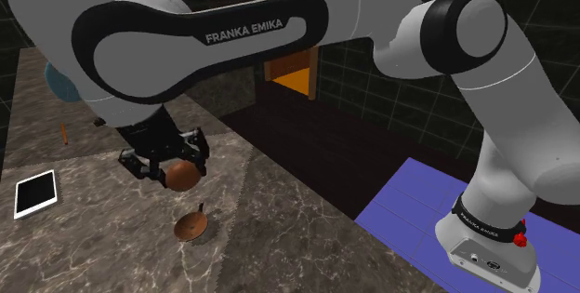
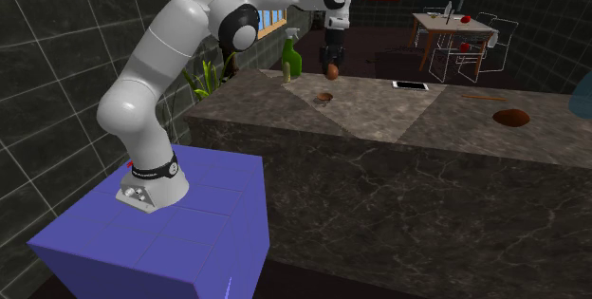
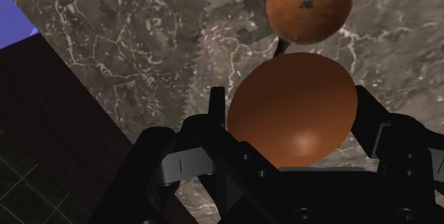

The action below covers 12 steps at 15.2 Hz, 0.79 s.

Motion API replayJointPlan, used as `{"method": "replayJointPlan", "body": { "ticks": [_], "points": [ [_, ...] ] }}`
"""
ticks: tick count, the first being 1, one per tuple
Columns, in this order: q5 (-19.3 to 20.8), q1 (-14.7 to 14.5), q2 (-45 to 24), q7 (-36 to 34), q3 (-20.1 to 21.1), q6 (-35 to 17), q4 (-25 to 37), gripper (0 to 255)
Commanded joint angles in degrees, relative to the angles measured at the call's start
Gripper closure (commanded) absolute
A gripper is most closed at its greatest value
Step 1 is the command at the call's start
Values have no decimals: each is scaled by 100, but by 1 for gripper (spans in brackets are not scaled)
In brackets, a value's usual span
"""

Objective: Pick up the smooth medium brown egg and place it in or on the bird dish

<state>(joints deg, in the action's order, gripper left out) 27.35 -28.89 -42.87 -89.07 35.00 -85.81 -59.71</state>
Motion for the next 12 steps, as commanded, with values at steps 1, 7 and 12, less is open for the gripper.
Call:
{"method": "replayJointPlan", "body": {
  "ticks": [1,7,12],
  "points": [
    [71,-376,-284,-125,-36,259,555,255],
    [73,-219,-258,-235,-27,-216,0,255],
    [102,-134,-295,-314,-37,-567,-351,255]
  ]
}}
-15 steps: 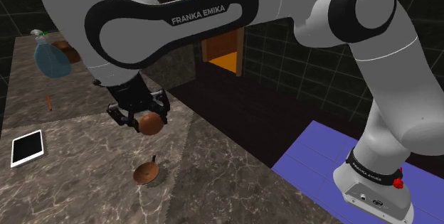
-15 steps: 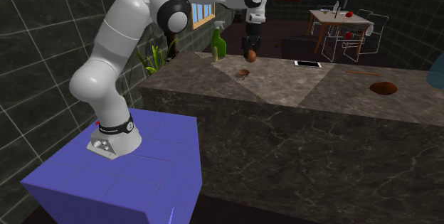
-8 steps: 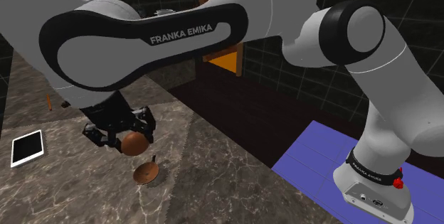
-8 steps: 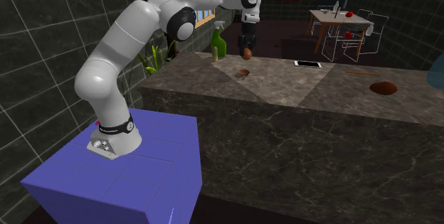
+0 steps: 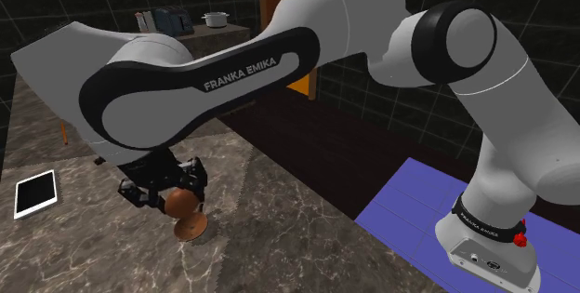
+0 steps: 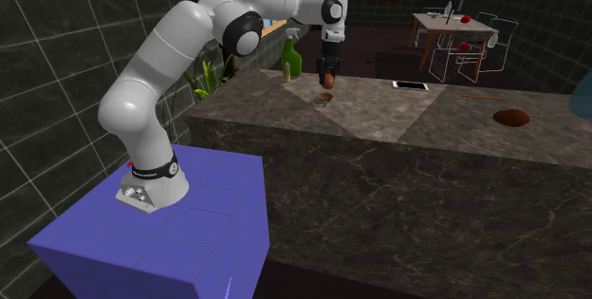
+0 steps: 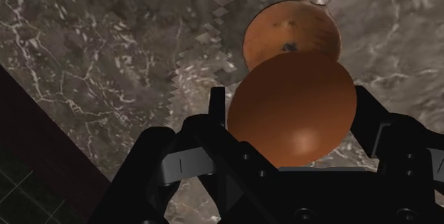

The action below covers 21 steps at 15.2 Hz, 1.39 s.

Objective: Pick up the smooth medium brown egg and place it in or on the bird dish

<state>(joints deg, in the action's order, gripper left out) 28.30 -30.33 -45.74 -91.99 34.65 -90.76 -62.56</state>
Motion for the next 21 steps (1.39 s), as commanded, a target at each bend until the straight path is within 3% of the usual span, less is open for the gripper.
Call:
{"method": "replayJointPlan", "body": {
  "ticks": [1,11,12,17,21],
  "points": [
    [14,24,-21,-37,-6,-138,-127,255],
    [33,48,-52,-68,-16,-275,-246,255],
    [33,48,-53,-68,-16,-275,-246,0],
    [33,48,-53,-68,-16,-275,-246,0],
    [39,-329,-240,110,-58,566,888,0]
  ]
}}
